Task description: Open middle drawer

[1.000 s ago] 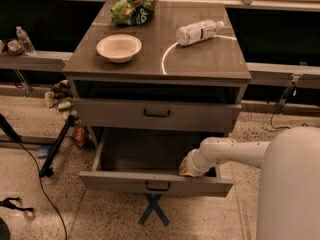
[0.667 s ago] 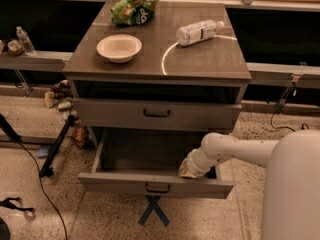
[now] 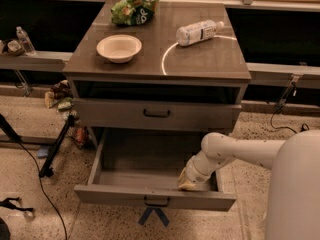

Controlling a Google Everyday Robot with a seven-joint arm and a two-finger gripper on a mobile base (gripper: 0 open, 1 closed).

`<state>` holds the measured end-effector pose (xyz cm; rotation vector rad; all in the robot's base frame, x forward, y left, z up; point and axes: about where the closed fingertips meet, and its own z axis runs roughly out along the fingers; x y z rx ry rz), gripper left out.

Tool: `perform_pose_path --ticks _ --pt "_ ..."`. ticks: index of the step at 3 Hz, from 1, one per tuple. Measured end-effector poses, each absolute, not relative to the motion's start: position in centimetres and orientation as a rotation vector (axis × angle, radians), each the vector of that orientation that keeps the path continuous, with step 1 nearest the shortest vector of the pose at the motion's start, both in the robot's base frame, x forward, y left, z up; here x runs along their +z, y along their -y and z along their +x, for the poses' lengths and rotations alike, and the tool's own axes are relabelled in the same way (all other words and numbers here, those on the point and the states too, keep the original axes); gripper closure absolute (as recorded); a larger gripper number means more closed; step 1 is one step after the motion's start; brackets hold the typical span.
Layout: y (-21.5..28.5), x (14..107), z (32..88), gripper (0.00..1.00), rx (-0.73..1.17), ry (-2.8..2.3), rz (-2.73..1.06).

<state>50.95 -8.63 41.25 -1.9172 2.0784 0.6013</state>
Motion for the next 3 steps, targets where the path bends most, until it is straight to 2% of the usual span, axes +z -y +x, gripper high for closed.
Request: perform_pose_path --ticks 1,2,3 --pt "7.1 42.6 47.0 1.00 0.746 -2.109 -1.912" --pt "6.5 43.6 45.0 1.00 0.809 -2.118 -1.912" --pt "6.6 45.3 46.7 1.00 0.737 -2.080 -1.855"
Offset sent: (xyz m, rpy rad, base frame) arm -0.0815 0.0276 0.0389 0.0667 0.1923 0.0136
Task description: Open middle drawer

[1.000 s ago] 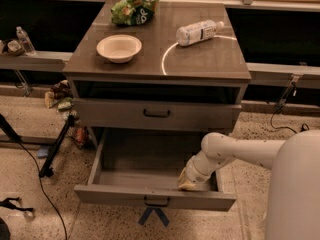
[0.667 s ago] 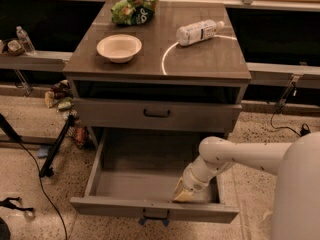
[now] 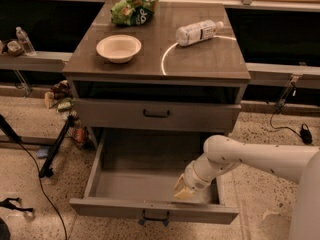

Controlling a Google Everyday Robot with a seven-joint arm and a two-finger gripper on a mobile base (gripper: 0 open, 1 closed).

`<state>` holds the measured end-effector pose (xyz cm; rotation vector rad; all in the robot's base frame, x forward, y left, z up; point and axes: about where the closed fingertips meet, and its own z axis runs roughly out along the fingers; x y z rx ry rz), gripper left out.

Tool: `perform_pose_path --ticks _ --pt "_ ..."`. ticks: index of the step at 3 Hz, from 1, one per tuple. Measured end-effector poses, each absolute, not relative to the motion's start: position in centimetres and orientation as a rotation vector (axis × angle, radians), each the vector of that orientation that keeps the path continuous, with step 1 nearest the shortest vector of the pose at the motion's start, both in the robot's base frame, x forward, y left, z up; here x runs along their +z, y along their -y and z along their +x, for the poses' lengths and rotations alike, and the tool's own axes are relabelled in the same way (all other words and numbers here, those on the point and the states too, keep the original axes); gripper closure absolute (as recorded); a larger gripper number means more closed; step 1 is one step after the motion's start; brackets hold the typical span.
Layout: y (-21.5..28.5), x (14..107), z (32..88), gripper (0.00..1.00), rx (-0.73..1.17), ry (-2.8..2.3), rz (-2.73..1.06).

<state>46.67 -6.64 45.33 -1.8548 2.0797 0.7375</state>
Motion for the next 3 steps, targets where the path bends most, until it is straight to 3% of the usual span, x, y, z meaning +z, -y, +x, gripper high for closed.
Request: perform_pose_path --ticks 2,3 --pt "11.5 52.7 52.1 1.00 0.410 -2.030 -1.721" --pt "13.8 57.2 54.3 0.81 0.317 -2.023 -1.710"
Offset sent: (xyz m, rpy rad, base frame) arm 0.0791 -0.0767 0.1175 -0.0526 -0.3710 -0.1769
